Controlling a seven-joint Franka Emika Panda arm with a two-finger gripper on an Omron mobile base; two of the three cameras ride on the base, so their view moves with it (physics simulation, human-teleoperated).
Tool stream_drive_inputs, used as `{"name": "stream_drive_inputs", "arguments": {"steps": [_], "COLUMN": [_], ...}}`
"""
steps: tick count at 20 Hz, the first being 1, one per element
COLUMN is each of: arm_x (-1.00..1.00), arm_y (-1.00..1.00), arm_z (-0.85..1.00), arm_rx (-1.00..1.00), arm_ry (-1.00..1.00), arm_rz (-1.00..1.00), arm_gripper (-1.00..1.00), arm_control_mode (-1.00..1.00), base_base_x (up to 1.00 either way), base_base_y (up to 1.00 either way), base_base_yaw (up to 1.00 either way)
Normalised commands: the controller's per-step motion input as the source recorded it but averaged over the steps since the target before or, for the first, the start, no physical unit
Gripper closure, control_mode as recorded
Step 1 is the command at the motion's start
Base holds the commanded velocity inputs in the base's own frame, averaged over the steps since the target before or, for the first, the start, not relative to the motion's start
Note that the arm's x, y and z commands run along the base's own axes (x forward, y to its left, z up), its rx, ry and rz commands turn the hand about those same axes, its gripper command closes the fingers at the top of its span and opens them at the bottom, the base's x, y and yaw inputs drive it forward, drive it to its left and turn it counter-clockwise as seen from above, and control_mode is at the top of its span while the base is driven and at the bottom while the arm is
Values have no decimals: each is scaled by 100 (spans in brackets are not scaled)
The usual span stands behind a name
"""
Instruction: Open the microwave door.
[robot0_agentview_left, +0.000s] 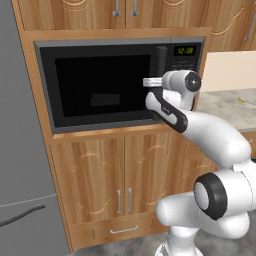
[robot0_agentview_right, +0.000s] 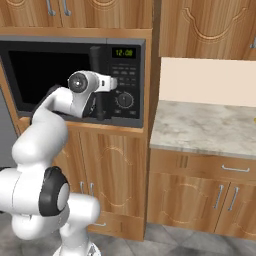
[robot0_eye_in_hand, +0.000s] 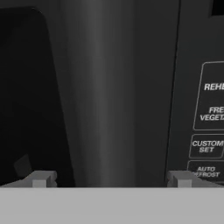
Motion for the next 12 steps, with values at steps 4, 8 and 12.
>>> {"name": "stream_drive_inputs", "arguments": {"steps": [4, 8, 12], "arm_x": [39, 40, 17], "arm_y": [0, 0, 0], "arm_z": [-1, -2, 0], "arm_rx": [0, 0, 0], "arm_ry": [0, 0, 0], "arm_rz": [0, 0, 0], "arm_gripper": [-100, -100, 100], "arm_control_mode": [-100, -100, -100], "base_base_x": [0, 0, 0], "base_base_y": [0, 0, 0], "base_base_yaw": [0, 0, 0]}}
